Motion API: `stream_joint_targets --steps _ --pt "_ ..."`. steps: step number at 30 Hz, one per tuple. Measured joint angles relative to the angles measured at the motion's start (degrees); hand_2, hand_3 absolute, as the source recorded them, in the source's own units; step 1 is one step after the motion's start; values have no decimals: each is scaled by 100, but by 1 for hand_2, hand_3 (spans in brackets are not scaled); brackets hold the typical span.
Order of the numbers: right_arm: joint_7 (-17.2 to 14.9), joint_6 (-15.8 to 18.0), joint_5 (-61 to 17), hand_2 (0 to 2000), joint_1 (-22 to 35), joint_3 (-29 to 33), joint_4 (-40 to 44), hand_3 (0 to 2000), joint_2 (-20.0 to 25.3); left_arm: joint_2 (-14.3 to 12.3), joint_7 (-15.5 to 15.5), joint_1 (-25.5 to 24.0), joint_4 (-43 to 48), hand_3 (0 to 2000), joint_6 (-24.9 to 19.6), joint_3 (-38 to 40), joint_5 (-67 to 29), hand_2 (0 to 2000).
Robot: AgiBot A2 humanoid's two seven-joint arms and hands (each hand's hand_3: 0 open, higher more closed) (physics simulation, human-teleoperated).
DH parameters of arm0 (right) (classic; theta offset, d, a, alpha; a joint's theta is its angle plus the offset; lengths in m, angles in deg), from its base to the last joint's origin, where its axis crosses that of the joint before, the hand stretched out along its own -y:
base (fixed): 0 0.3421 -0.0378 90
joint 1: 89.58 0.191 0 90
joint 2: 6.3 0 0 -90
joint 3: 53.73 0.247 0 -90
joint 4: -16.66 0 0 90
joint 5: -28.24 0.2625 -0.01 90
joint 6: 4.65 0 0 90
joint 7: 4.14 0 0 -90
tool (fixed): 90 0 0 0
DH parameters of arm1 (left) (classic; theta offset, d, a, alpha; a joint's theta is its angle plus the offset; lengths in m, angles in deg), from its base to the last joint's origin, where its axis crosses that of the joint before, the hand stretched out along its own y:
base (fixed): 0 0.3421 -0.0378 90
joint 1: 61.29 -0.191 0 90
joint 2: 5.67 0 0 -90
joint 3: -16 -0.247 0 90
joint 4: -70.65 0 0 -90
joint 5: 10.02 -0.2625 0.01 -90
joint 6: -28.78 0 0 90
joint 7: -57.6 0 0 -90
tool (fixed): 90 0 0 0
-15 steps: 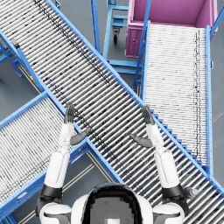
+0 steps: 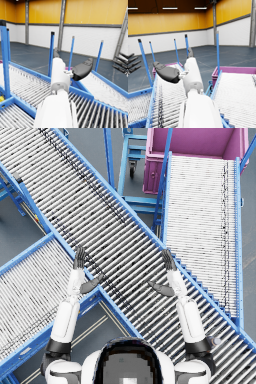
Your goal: Pick up the oil and place it on the left assembly line, put the cola on the right, and keep Sprite still
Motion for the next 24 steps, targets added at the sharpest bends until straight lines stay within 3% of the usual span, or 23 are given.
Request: stream_joint_targets --steps 24 --pt "0 0 0 0 0 0 0 0 0 0 0 0 0 0 0 0 0 0"
